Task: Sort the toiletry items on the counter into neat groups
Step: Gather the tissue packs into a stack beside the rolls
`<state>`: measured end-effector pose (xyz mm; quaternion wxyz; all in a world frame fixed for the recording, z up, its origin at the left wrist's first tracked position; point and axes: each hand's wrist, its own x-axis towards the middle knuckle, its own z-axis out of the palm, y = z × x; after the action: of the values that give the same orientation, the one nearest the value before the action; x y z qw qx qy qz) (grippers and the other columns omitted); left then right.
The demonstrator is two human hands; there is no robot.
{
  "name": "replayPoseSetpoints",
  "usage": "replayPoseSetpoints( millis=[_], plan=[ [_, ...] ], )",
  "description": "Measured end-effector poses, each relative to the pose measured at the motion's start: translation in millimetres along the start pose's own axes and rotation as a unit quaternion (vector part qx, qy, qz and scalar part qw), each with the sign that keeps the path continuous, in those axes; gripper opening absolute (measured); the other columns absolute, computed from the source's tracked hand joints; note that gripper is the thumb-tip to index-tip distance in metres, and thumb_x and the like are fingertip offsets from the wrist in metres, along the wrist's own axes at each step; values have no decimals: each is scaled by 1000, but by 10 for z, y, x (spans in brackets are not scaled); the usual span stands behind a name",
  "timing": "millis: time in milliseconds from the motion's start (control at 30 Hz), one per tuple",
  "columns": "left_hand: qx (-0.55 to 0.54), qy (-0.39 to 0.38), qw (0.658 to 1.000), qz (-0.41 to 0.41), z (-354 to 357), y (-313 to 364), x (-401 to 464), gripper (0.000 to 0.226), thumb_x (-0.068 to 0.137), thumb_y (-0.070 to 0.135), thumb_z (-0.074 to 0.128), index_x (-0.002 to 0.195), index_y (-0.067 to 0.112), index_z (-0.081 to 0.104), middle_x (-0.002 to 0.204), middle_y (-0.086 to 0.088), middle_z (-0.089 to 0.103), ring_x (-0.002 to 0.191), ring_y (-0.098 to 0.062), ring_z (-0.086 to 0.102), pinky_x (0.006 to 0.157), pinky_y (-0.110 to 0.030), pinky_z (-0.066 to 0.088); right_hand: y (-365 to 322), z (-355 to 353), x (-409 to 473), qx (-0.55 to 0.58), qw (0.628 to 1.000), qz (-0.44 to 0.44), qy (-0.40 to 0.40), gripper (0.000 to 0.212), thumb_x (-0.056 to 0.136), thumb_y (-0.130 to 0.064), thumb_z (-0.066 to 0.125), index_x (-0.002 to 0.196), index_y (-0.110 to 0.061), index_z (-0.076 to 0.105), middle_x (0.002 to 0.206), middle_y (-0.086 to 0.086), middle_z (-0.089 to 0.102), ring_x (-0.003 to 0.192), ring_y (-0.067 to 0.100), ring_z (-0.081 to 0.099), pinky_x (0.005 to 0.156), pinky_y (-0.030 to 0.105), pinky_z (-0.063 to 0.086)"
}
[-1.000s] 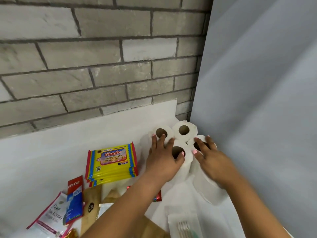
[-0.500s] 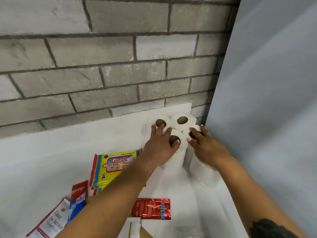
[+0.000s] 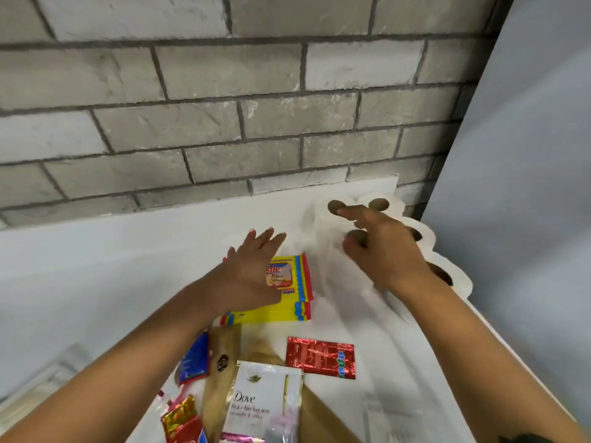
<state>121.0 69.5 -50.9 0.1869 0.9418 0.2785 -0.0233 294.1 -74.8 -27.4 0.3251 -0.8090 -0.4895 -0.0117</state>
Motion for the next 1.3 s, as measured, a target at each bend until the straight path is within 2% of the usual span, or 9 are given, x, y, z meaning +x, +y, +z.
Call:
replayPoseSetpoints(
  millis=[167,367,567,667,767,833,933,1133,1300],
  plan=[
    [132,-25,991,-11,256,-242,-352,118,70,32,69,147,27,-21,153,2,-32,140,-27,-31,115,-56,-7,-385,556,-54,100,972,-11,-211,79,71,-20,73,139,-34,33,144,-13,32,132,7,33,96,20,36],
    [221,79,972,-30,522,-196,-257,96,81,19,52,148,13,-17,157,-5,-22,142,-31,-27,113,-58,-9,-440,1000,239,101,949,112,-276,45,85,-42,56,127,-28,50,133,-1,53,120,20,50,96,32,41],
    [240,160,957,-30,507,-352,-178,96,47,20,83,135,5,49,140,-14,50,133,-37,41,99,-61,36,-431,1047,253,23,943,133,-305,35,78,-39,58,111,-29,55,114,1,64,101,20,59,89,35,47],
    [128,209,968,-46,463,-290,-240,95,58,17,83,141,5,38,147,-12,41,137,-29,39,105,-49,40,-402,1035,258,53,934,164,-313,33,78,-35,66,107,-24,57,108,2,66,94,18,62,82,29,49],
    [-270,214,927,-149,370,0,-497,78,68,22,71,138,19,36,134,2,41,131,-14,35,103,-26,35,-373,1049,273,84,928,185,-312,37,77,-32,69,109,-19,59,108,5,68,96,21,64,86,32,51],
    [-582,125,775,-211,259,274,-685,38,70,22,67,106,21,54,90,8,60,88,-11,60,74,-25,43,-357,1077,271,94,928,191,-306,37,76,-32,70,109,-18,60,107,5,68,96,21,64,86,32,50],
    [-759,45,590,-274,300,356,-625,11,89,10,52,80,16,50,49,1,48,46,-14,40,54,-26,28,-357,1095,244,108,927,204,-296,31,76,-32,69,103,-19,60,99,3,66,88,20,64,73,28,49],
    [-755,47,591,-279,234,291,-284,14,84,2,47,87,7,60,86,-16,65,73,-27,62,71,-36,56,-365,1161,126,140,930,235,-244,50,63,-51,60,95,-13,61,89,4,65,83,22,62,68,28,45],
    [-691,67,661,-286,184,85,-6,19,78,-2,46,87,5,61,91,-20,62,79,-33,60,92,-47,49,-372,1324,185,179,925,257,-216,49,75,-44,60,107,-7,59,87,7,59,77,23,56,63,28,39]
  ],
)
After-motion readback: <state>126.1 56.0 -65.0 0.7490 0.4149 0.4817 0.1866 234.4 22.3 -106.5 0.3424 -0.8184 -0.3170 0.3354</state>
